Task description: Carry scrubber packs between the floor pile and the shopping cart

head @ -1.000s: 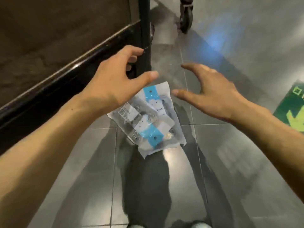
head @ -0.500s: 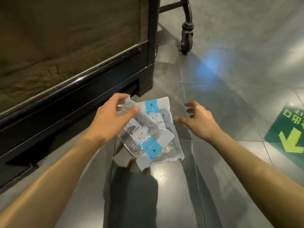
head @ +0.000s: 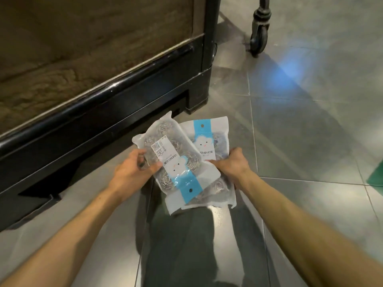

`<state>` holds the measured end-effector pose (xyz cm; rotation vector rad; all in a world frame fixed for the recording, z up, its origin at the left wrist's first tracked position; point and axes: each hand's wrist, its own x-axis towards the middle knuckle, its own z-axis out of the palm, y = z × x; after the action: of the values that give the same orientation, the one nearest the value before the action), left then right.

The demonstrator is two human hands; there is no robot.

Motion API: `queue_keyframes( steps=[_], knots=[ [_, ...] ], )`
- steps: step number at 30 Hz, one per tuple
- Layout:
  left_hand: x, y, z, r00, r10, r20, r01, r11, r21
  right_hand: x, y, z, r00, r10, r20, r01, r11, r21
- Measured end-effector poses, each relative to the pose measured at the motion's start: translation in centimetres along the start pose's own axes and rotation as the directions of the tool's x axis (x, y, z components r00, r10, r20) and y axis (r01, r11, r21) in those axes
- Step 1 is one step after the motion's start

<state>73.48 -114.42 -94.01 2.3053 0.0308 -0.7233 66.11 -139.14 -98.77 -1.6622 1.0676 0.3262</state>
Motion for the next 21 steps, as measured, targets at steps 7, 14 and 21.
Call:
queue_keyframes(
  steps=[7, 14, 21],
  knots=[
    [1.9, -1.1, 1.3, 0.952, -0.307, 0.007, 0.265, 0.808, -0.526, -2.1, 1.0, 2.1, 0.952, -0.155, 0.264, 0.033, 0.910, 0.413],
    [2.5, 0.6, 1.5, 0.924, -0.211, 0.318, 0.378, 0.624, -0.684, -4.4, 1.7, -0.4, 0.921, -0.210, 0.329, 0.040, 0.890, 0.454],
    [-0.2, 4.4, 1.5, 0.961, 0.001, 0.277, 0.194, 0.713, -0.674, -7.6, 0.6, -8.2, 0.964, -0.228, 0.134, 0.129, 0.848, 0.515]
  ],
)
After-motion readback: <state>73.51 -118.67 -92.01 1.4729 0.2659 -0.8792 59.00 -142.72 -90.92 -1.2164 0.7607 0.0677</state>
